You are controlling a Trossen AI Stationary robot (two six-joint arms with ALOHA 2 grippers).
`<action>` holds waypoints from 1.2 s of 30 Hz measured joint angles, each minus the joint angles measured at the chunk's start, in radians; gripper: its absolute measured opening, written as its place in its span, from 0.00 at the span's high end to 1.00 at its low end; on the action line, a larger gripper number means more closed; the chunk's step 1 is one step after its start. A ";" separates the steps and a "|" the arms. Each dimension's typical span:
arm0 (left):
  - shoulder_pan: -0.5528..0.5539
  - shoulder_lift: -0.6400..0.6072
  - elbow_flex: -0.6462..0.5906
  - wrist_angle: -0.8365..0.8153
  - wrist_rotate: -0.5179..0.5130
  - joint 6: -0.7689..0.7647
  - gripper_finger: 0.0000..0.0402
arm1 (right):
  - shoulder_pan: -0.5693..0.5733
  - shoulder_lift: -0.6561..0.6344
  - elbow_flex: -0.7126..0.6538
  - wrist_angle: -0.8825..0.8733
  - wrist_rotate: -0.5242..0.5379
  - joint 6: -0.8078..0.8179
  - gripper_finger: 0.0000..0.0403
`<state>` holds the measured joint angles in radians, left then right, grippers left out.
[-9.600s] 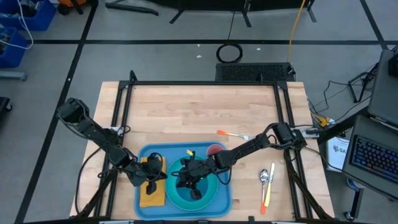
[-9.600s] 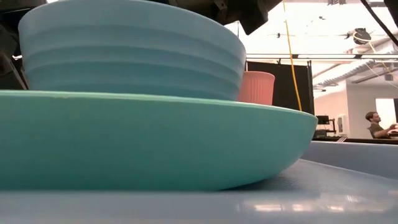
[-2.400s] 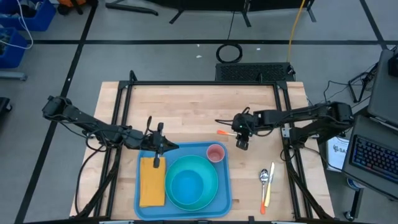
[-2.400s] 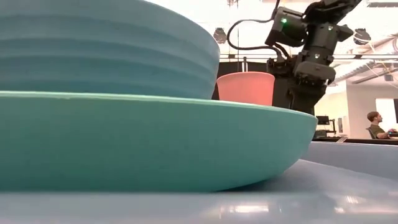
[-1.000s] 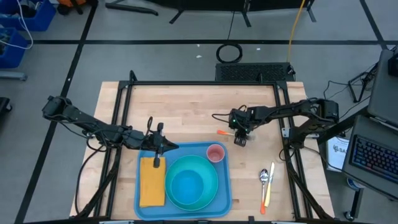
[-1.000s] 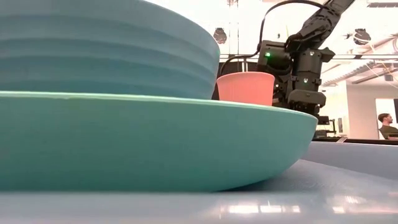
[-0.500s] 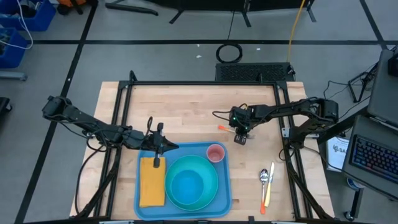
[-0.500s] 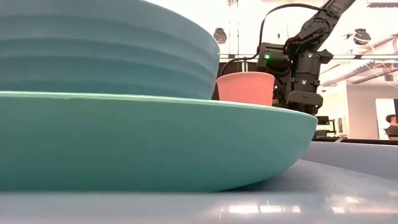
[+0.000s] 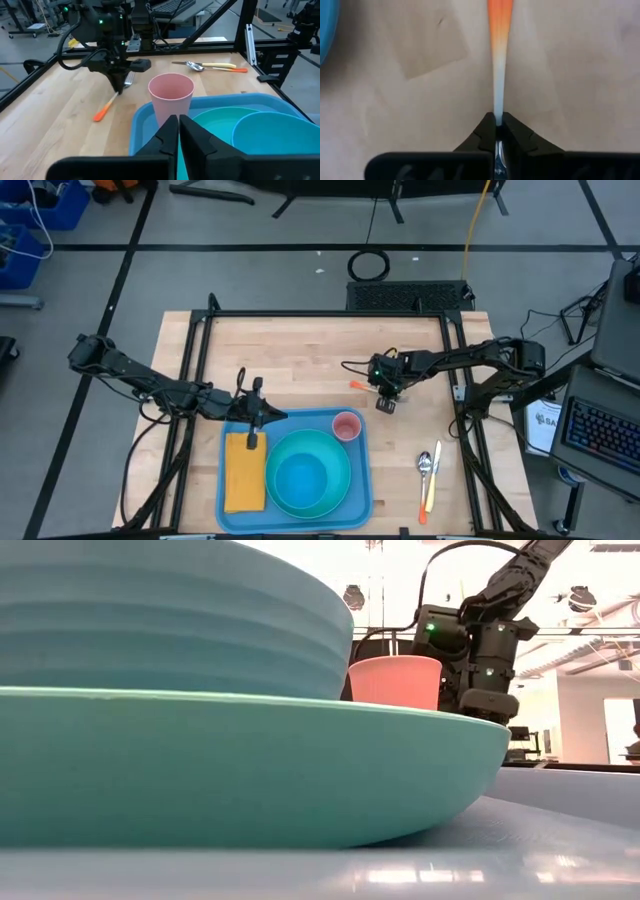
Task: Set up tray
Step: Put the orange fork on the yellow table napkin
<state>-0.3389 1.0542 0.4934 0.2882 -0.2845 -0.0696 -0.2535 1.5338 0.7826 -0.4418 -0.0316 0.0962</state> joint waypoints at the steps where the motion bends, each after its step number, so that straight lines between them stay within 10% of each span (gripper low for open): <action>1: 0.000 0.000 0.000 0.000 -0.002 0.000 0.95 | 0.004 -0.005 0.000 0.010 0.037 -0.002 0.99; 36: 0.046 0.000 0.000 0.009 -0.006 -0.194 0.94 | 0.426 -0.259 0.003 0.222 0.690 -0.113 1.00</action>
<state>-0.2932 1.0542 0.4938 0.2972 -0.2909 -0.2633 0.1723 1.2751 0.7853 -0.2198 0.6580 -0.0169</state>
